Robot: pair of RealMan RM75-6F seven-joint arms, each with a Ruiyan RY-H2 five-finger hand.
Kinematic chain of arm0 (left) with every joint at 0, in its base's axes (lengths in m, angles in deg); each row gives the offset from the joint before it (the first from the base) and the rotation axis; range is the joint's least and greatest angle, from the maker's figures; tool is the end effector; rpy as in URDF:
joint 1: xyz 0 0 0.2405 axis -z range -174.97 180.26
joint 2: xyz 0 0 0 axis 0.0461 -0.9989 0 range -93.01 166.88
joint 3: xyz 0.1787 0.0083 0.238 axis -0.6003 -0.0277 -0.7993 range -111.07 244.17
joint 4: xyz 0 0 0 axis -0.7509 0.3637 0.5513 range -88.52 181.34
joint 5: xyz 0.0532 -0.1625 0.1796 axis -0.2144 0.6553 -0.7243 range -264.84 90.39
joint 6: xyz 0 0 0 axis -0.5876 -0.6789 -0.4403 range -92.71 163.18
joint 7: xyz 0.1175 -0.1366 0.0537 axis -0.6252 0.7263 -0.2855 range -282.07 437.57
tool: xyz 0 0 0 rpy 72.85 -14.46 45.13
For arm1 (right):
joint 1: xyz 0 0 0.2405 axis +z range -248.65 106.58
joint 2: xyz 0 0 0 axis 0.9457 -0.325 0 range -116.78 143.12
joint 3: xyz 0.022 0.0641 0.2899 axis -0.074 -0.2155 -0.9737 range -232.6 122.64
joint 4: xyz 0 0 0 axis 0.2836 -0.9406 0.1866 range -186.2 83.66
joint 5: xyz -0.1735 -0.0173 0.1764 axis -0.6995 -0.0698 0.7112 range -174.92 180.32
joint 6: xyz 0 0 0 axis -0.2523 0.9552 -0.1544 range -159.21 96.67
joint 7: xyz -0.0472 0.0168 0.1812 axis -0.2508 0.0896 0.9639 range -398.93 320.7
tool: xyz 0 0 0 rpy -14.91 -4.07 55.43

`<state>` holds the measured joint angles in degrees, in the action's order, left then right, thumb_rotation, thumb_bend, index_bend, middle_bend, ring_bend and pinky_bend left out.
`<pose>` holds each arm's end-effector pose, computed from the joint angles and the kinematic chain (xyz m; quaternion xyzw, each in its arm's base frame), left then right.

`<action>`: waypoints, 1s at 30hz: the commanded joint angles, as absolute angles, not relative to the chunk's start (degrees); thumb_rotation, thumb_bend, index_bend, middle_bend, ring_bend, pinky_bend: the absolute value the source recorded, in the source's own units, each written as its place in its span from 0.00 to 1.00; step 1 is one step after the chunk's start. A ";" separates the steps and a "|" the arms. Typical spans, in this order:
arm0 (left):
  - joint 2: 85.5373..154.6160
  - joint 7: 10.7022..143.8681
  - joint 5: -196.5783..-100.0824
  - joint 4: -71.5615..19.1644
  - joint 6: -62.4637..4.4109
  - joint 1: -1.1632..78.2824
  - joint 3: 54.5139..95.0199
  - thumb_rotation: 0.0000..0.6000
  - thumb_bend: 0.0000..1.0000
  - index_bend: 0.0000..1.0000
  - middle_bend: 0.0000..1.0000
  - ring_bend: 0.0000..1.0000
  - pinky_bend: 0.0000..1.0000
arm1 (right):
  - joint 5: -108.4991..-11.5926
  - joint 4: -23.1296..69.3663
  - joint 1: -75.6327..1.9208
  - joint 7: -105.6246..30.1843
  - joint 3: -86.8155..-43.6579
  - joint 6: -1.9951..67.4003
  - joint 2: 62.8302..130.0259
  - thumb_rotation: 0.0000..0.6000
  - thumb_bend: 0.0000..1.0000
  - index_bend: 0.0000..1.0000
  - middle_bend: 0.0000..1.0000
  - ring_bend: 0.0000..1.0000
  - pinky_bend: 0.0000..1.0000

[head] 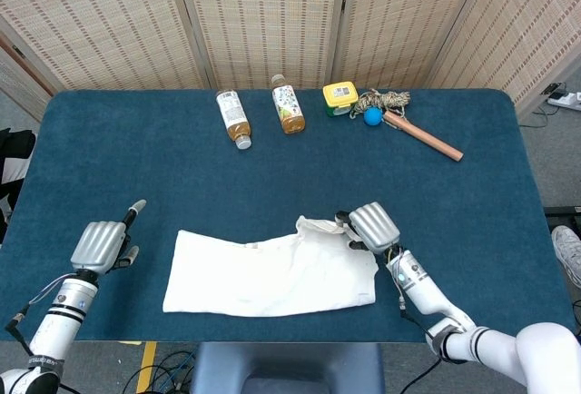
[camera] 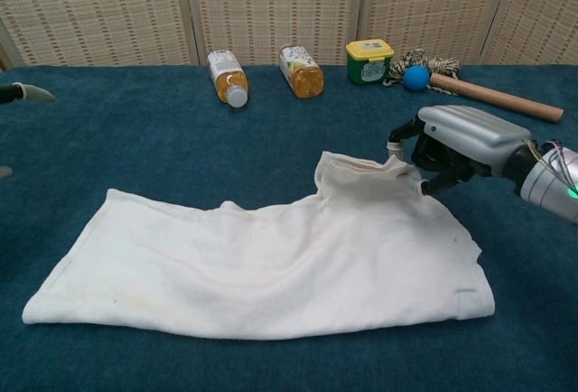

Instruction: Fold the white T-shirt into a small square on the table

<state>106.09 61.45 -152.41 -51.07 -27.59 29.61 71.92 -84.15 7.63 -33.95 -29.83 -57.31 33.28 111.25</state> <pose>-0.2898 0.3527 0.0525 -0.6810 -0.4230 -0.3115 0.5101 -0.2365 -0.4051 -0.0934 0.7377 -0.3542 0.4355 0.3749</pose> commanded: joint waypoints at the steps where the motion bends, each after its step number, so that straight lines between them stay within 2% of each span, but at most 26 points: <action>1: 106.22 61.37 -152.39 -50.99 -27.47 29.70 71.90 1.00 0.41 0.01 0.94 0.85 0.96 | -86.26 9.27 -35.88 -29.50 -55.15 35.40 109.55 1.00 0.64 0.76 0.97 0.96 1.00; 7: 106.37 60.87 -152.22 -50.99 -27.13 29.98 71.86 1.00 0.41 0.00 0.94 0.85 0.96 | -90.08 8.50 -37.89 -29.49 -52.02 38.32 108.28 1.00 0.64 0.76 0.97 0.96 1.00; 16: 106.37 60.09 -151.69 -51.39 -26.98 30.15 71.74 1.00 0.41 0.01 0.94 0.85 0.96 | -92.34 5.98 -39.00 -29.94 -50.50 39.37 108.05 1.00 0.63 0.76 0.97 0.96 1.00; 18: 106.40 59.91 -151.54 -51.43 -26.88 30.19 71.68 1.00 0.41 0.01 0.94 0.85 0.96 | -92.52 5.71 -39.16 -30.09 -50.14 38.89 107.98 1.00 0.60 0.76 0.97 0.96 1.00; 20: 106.44 59.80 -151.37 -51.38 -26.87 30.22 71.68 1.00 0.41 0.01 0.94 0.85 0.96 | -92.66 6.05 -39.25 -30.27 -49.80 38.30 107.66 1.00 0.52 0.76 0.97 0.96 1.00; 22: 106.45 59.77 -151.29 -51.34 -26.87 30.26 71.73 1.00 0.41 0.00 0.94 0.85 0.96 | -92.89 6.70 -39.32 -30.55 -49.62 38.17 107.33 1.00 0.38 0.69 0.96 0.96 1.00; 24: 106.38 59.78 -151.32 -51.35 -26.92 30.29 71.75 1.00 0.41 0.00 0.94 0.85 0.96 | -92.98 8.12 -39.39 -31.14 -49.30 37.58 106.53 1.00 0.32 0.58 0.96 0.96 1.00; 28: 106.23 59.80 -151.55 -51.40 -26.91 30.31 71.67 1.00 0.41 0.01 0.94 0.85 0.96 | -92.51 11.55 -39.53 -33.84 -49.14 36.15 104.44 1.00 0.23 0.23 0.95 0.95 1.00; 30: 106.23 59.80 -151.74 -51.31 -26.86 30.34 71.56 1.00 0.41 0.01 0.94 0.85 0.96 | -91.84 13.69 -39.52 -35.63 -49.06 34.76 102.87 1.00 0.22 0.10 0.94 0.94 1.00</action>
<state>106.23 59.80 -151.72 -51.33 -26.87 30.33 71.58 -92.41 12.03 -39.46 -34.16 -49.18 35.94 104.21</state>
